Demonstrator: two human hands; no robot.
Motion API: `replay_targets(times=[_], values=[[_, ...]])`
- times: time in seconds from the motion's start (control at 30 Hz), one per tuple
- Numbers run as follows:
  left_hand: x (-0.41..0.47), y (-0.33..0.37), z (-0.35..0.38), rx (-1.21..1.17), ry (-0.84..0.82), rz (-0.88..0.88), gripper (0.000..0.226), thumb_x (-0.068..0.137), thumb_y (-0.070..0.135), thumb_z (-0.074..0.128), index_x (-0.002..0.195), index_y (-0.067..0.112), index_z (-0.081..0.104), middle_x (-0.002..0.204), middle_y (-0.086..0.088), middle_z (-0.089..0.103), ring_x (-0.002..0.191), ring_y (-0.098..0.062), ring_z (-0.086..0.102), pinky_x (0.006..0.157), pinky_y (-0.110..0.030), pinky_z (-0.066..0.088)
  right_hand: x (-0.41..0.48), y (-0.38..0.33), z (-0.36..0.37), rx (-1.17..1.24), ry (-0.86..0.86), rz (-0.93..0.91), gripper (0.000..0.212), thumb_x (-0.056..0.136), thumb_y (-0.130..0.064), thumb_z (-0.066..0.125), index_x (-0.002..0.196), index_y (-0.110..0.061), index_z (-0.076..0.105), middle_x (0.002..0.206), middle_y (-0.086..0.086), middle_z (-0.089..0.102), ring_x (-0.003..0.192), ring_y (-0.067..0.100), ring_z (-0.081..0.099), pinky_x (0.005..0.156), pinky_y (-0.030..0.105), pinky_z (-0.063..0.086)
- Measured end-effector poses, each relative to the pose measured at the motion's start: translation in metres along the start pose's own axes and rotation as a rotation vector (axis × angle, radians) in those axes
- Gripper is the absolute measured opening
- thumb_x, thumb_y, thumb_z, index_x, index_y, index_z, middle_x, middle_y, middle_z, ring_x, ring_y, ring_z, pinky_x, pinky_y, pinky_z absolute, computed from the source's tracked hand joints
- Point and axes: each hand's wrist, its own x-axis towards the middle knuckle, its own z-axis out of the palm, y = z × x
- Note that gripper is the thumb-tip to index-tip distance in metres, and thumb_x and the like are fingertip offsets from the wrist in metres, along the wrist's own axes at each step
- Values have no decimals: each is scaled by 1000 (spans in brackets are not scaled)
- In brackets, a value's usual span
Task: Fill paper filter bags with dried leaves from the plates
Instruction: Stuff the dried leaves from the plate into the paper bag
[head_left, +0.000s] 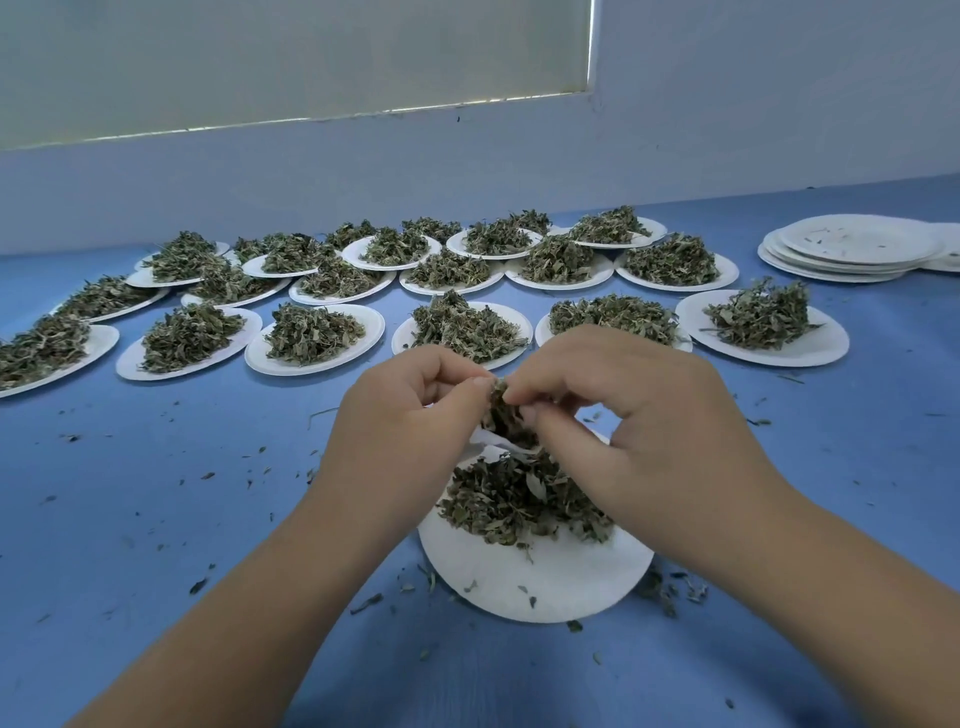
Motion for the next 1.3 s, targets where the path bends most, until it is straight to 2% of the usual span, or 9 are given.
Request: replay_targets(times=[0.1,0.17,0.33,0.4,0.47,0.63,1.03,1.2,1.3], values=[[1,2,-2,-46,31,-23,18,90,14,62,73,16,68,40,15,44,34,1,40,37,-7,32,3,2,-4,37,9,103,14,86,-10,65,88,-22,70,91,-10,63,86,6,58,71,13,45],[1,4,-3,-133,33,-69,16,90,9,61,75,9,67,40,15,42,33,2,42,37,-6,34,4,6,-5,31,-13,239,8,88,-30,61,95,-33,65,98,-15,58,91,3,55,71,13,42],[1,5,-3,-220,44,-106,15,90,6,60,76,8,66,42,13,39,33,-1,38,37,-7,35,3,14,-7,97,-265,488,60,68,-69,57,122,-48,43,116,-26,44,91,-14,53,67,15,43],[1,5,-3,-218,45,-102,15,90,6,60,76,9,66,41,14,40,32,0,40,37,-7,35,2,14,-5,133,-275,496,60,69,-63,64,124,-47,43,112,-26,48,86,-13,56,64,14,45],[1,6,-3,-217,40,-95,15,90,6,60,76,8,66,41,15,40,32,0,41,37,-7,35,2,12,-2,138,-202,460,43,74,-48,71,113,-43,52,99,-22,55,78,-7,58,62,13,46],[-1,6,-2,-173,24,-58,16,91,7,60,76,10,65,39,16,43,33,2,43,37,-6,35,1,8,1,23,-89,281,18,79,-22,75,92,-31,67,83,-16,58,78,2,59,72,12,45],[-3,3,2,-127,-61,-23,23,92,12,59,73,22,68,45,18,46,40,3,46,52,-13,48,-4,3,11,-77,-21,60,22,80,-16,73,101,-22,69,80,-9,59,70,7,53,65,32,53],[-5,6,3,-212,-57,-45,21,90,14,62,70,20,69,42,17,41,34,2,38,41,-9,38,-4,5,9,-132,-38,23,11,78,-14,72,88,-17,72,76,-13,52,69,0,41,65,16,41],[-5,5,5,-237,-63,-39,20,89,16,62,70,22,69,44,13,41,35,0,36,40,-10,36,-2,3,12,-180,-87,22,6,79,-11,70,82,-16,72,74,-5,57,67,13,51,57,33,48]])
